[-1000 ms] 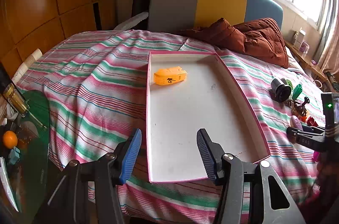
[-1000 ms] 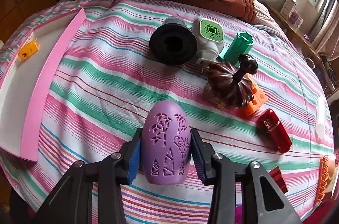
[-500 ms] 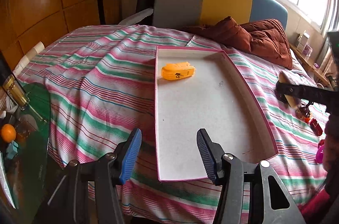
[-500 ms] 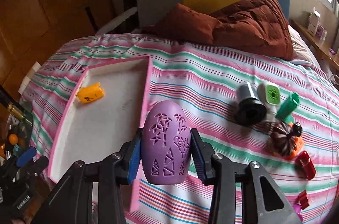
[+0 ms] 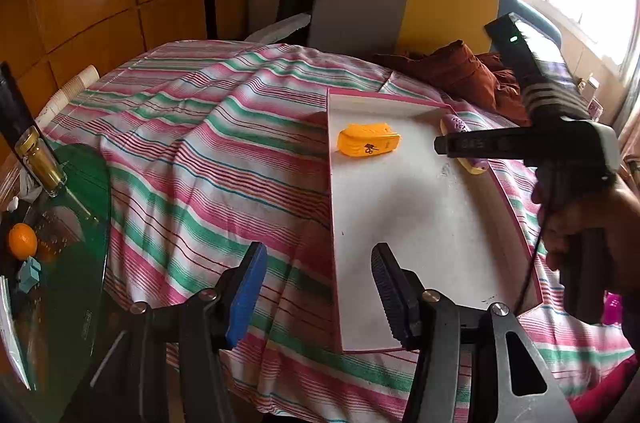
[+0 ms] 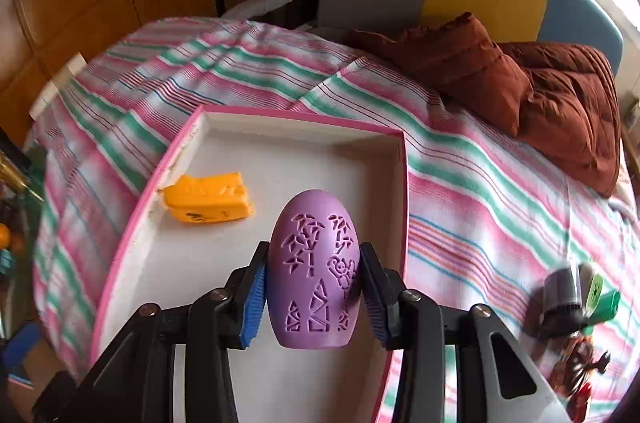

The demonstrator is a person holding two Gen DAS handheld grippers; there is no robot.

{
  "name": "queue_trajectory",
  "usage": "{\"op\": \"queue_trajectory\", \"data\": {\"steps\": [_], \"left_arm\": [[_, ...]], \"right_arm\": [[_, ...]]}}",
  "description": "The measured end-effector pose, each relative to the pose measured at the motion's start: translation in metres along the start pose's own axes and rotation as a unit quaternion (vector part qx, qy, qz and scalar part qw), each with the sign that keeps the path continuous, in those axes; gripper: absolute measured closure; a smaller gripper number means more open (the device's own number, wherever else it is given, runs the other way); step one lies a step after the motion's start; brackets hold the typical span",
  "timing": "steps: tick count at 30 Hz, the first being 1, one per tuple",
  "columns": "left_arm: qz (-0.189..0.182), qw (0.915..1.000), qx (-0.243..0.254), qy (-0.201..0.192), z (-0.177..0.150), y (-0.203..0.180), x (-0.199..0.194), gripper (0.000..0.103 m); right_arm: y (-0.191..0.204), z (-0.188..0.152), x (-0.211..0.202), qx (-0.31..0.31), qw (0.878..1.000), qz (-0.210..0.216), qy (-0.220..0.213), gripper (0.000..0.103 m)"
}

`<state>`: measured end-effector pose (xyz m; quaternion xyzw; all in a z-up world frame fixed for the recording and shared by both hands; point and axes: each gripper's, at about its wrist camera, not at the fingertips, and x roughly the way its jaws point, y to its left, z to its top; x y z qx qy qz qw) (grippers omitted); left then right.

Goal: Organize rigid objects
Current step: 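Carry the purple egg into the white tray with the right tool, then open the right tool to set the purple egg beside the yellow piece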

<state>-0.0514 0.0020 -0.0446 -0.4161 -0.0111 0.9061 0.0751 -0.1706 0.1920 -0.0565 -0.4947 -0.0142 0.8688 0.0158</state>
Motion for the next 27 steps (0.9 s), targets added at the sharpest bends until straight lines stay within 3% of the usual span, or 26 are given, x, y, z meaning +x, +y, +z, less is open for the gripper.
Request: {"op": "queue_trajectory", "data": {"steps": [5,10,17,27], "left_arm": [[0.002,1.0000,0.001,0.001,0.001,0.002,0.002,0.048],[0.002,1.0000,-0.003,0.005,0.001,0.004,0.003,0.048],[0.002,1.0000,-0.002,-0.001,0.000,0.003,-0.001,0.048],[0.003,1.0000,0.006,-0.007,-0.004,-0.004,-0.012,0.048]], "right_arm": [[-0.001,0.009,0.030,-0.023,0.999,-0.031,0.022,0.060],[-0.007,0.013,0.028,-0.008,1.000,-0.008,0.019,0.058],[-0.008,0.002,-0.006,0.008,0.999,0.008,-0.029,0.058],[-0.011,-0.039,-0.059,0.046,0.996,0.015,-0.081,0.058]]}}
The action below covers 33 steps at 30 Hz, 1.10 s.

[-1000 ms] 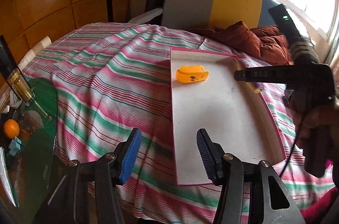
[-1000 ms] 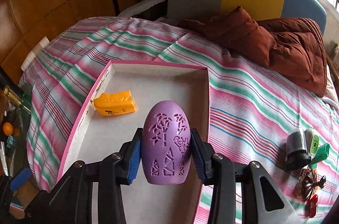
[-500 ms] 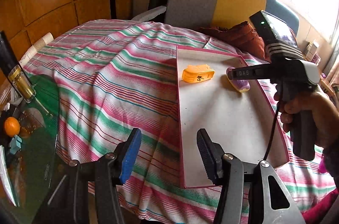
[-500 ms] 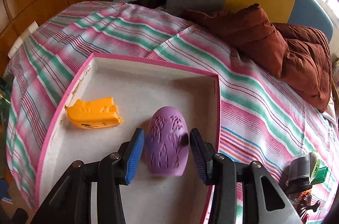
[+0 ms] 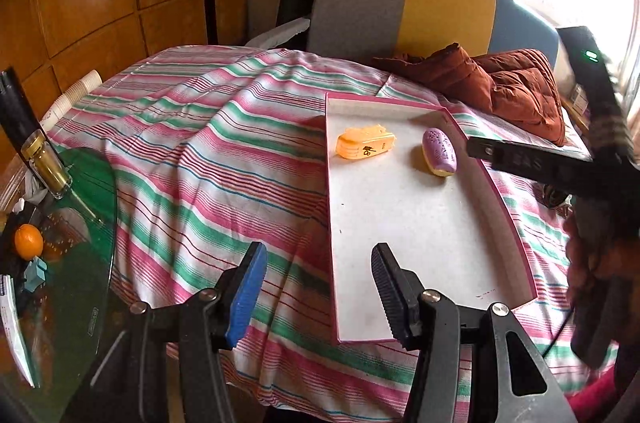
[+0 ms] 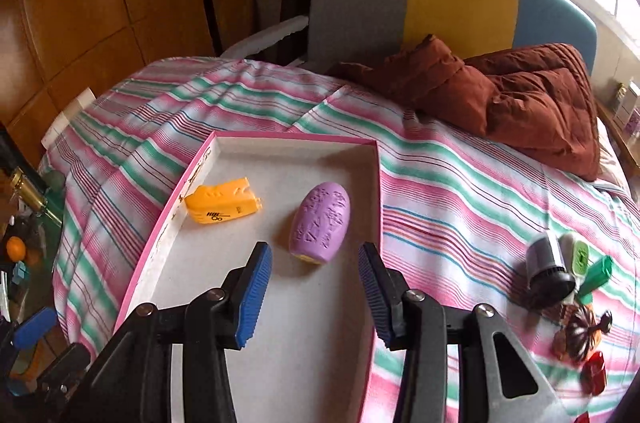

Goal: Organize rigid objects
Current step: 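Open the right tool to set the purple egg beside the yellow piece, then move both tools back toward the remaining toys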

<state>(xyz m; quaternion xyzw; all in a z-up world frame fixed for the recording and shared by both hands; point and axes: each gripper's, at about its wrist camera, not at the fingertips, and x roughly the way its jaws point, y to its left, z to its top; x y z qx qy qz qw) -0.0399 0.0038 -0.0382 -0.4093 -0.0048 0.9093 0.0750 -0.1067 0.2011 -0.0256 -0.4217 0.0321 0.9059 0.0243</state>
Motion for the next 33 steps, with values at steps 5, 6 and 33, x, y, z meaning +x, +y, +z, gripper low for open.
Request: {"op": "queue_trajectory", "data": {"steps": [5,6,33], "left_arm": [[-0.003,1.0000,0.007,-0.003,-0.002,-0.006,-0.004,0.048],[-0.004,0.9999,0.009,-0.004,-0.002,-0.008,-0.005,0.048],[-0.078,0.9914,0.105,-0.005,-0.004,-0.084,-0.012,0.044]], "right_arm": [[-0.005,-0.022,-0.025,0.018,1.000,-0.006,-0.024,0.058],[-0.006,-0.026,-0.030,0.019,0.999,-0.008,-0.028,0.057],[-0.201,-0.126,-0.156,0.190,0.969,-0.150,-0.038,0.057]]}}
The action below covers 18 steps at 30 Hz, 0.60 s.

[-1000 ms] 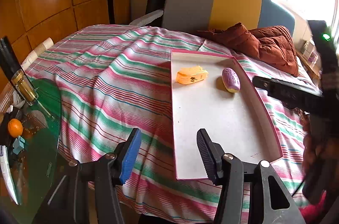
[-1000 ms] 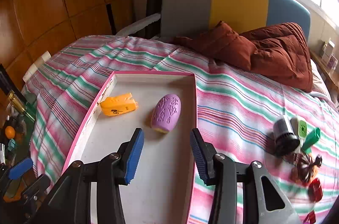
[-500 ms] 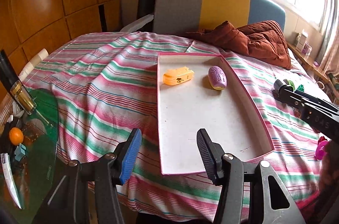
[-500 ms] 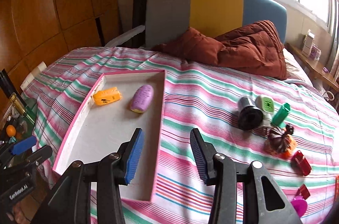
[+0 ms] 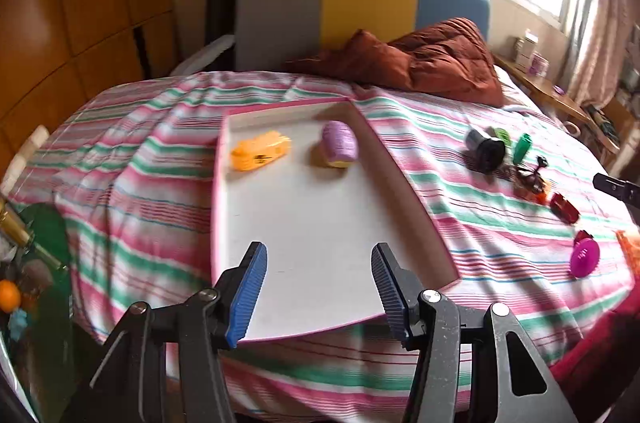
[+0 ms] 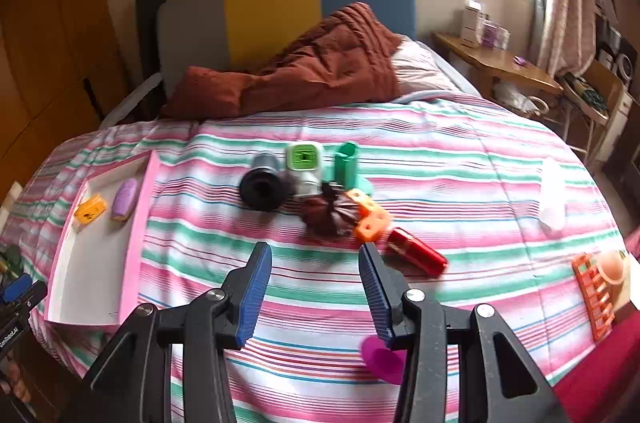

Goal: Organize rigid objects
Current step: 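Move both tools back toward the remaining toys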

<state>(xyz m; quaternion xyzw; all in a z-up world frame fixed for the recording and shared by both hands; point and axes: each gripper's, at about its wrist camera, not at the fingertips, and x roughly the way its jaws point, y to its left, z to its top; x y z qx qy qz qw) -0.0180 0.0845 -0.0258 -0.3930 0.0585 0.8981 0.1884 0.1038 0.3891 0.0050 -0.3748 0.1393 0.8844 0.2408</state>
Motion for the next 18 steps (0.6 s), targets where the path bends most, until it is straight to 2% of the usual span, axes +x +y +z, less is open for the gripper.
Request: {"op": "queue_trajectory", "data": {"steps": [2,4,7,9,13,15,18], "left_arm": [[-0.016,0.9997,0.015,0.001,0.002,-0.015,0.003,0.038],[-0.037,0.9986,0.038,0.002,0.004,-0.034,0.006,0.038],[-0.076,0.9947,0.069,0.009,0.007,-0.064,0.012,0.038],[-0.105,0.9902,0.090,0.019,0.009,-0.085,0.017,0.038],[-0.163,0.9772,0.133,0.026,0.008,-0.131,0.025,0.037],[-0.194,0.9683,0.152,0.040,0.006,-0.155,0.032,0.029],[-0.241,0.9534,0.171,0.060,0.003,-0.190,0.041,0.022]], "right_arm": [[-0.030,-0.001,-0.003,0.031,0.999,-0.024,0.002,0.057],[-0.059,-0.004,-0.006,0.070,0.997,-0.039,0.008,0.057],[-0.093,-0.012,-0.007,0.128,0.991,-0.043,0.012,0.057],[-0.108,-0.017,-0.007,0.172,0.985,-0.016,0.011,0.057],[-0.120,-0.021,-0.006,0.218,0.976,0.022,0.006,0.057],[-0.125,-0.024,-0.006,0.237,0.971,0.037,0.003,0.057],[-0.131,-0.026,-0.007,0.257,0.965,0.048,-0.002,0.057]]}}
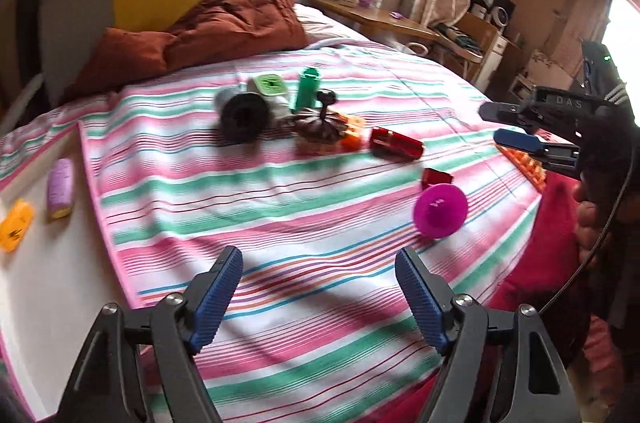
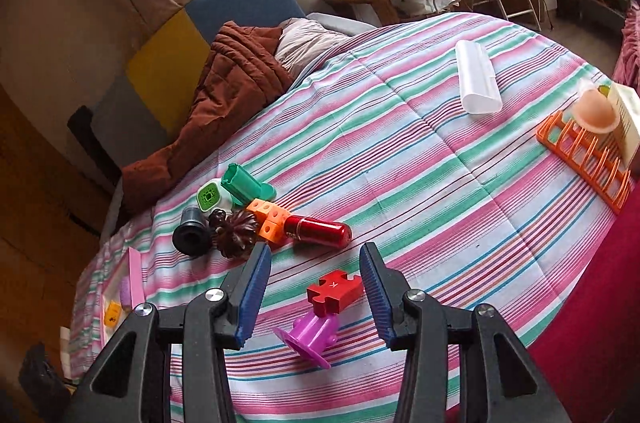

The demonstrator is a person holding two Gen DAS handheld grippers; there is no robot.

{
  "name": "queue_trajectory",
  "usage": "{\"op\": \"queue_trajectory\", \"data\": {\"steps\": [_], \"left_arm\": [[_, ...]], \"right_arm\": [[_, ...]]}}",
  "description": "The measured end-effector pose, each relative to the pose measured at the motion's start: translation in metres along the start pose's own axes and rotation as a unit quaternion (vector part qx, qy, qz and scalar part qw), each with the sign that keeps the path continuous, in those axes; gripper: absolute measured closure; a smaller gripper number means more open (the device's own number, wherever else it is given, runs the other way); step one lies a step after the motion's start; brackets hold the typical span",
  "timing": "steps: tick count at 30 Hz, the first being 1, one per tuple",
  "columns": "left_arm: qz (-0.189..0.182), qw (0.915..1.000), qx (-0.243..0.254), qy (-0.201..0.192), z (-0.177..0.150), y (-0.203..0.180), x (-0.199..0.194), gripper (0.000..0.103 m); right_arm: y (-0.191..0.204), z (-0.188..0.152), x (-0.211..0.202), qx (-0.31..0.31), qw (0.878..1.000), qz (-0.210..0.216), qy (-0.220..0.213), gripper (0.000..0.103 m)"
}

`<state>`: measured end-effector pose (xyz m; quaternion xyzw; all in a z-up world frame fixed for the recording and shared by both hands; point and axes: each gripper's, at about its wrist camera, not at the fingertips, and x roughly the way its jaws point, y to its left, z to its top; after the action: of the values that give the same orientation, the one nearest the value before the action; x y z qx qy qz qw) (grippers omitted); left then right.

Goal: Organize rigid objects
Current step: 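Move both tools back toward the remaining toys, then grasp the magenta suction cup by its stem with the left tool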

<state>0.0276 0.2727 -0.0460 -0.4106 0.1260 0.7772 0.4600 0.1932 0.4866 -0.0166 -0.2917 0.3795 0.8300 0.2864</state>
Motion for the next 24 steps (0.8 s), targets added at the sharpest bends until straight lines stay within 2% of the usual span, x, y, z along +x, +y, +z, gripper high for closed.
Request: {"op": "queue_trajectory", "data": {"steps": [6,12,17,19,20,24], "left_arm": [[-0.056,0.9971,0.050,0.015,0.025,-0.051,0.037,0.016],[-0.073,0.9939,0.075,0.035,0.038,-0.081,0.069,0.007],[-0.078,0.9924,0.071,0.063,0.039,-0.086,0.098,0.008],[-0.086,0.9905,0.068,0.083,0.036,-0.086,0.108,0.021],[-0.092,0.9888,0.069,0.095,0.035,-0.086,0.112,0.046],[-0.087,0.9909,0.064,0.080,0.030,-0.075,0.102,0.045]], "right_arm": [[-0.001,0.000,-0.002,0.003,1.000,0.012,-0.008,0.057],[-0.005,0.001,-0.001,0.015,1.000,0.025,-0.006,0.057],[-0.006,0.001,0.000,0.015,0.999,0.028,-0.005,0.057],[-0.007,0.001,0.001,0.018,0.999,0.029,-0.005,0.057],[-0.007,0.001,0.001,0.020,0.999,0.029,-0.005,0.057],[-0.010,0.002,0.003,0.030,0.999,0.026,0.002,0.057]]}}
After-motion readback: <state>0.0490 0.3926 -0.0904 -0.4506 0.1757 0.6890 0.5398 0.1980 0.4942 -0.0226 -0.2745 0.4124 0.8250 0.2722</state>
